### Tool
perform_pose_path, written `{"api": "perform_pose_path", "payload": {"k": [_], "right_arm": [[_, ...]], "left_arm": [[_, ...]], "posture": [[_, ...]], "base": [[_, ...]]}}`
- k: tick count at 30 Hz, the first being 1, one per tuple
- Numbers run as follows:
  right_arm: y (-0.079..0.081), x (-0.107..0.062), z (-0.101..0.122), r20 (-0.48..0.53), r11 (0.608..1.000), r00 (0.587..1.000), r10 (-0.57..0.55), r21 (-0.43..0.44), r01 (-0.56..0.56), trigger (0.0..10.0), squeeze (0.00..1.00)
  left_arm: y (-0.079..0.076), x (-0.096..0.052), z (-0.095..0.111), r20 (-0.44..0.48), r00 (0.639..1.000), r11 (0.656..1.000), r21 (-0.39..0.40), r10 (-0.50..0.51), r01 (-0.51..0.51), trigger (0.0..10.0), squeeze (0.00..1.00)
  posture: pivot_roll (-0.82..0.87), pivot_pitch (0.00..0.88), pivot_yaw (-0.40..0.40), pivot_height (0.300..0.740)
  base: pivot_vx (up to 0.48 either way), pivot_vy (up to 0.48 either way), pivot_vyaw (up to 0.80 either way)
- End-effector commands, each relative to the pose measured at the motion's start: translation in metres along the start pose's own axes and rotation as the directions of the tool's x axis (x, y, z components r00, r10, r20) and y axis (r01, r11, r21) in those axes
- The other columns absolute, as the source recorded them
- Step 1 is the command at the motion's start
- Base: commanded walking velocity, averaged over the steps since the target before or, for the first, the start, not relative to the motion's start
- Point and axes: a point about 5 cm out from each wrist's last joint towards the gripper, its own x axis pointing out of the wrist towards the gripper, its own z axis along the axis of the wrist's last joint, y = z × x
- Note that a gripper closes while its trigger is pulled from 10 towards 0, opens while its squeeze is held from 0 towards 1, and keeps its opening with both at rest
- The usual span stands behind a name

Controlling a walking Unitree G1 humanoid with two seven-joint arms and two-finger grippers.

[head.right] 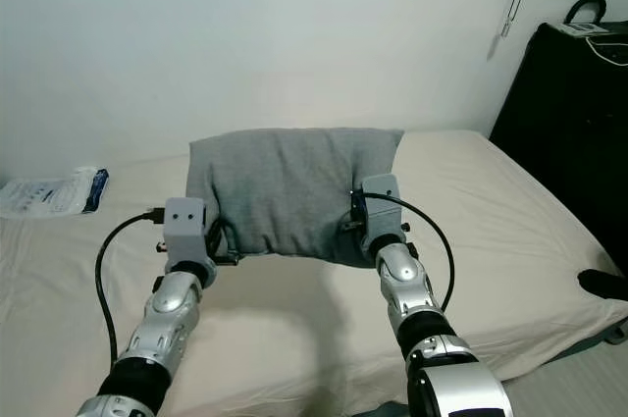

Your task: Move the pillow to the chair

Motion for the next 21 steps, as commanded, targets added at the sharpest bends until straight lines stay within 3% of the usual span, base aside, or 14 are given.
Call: {"api": "perform_pose_path", "payload": {"k": [1,9,21], "right_arm": [[0.0071,0.0045,0.0045,-0.004,0.999,0.999,0.033,-0.005,-0.033,10.0,0.0],[0.0073,0.0046,0.0018,-0.028,0.999,0.999,0.033,0.004,-0.033,10.0,0.0],[0.0084,0.0047,0.0007,-0.036,0.999,0.999,0.037,0.002,-0.037,10.0,0.0]], "left_arm": [[-0.0107,0.0055,0.0158,0.082,0.996,0.999,0.007,-0.033,0.032,10.0,0.0],[-0.02,0.0075,0.0203,0.102,0.993,0.998,0.004,-0.055,0.055,10.0,0.0],[-0.0188,0.0067,0.0199,0.108,0.992,0.998,0.025,-0.066,0.063,10.0,0.0]], "posture": [[0.0,0.0,-0.098,0.731],[-0.01,0.0,-0.095,0.731],[0.01,0.0,-0.086,0.731]], "base": [[0.0,0.0,0.0],[0.0,0.0,0.0],[0.0,0.0,0.0]]}}
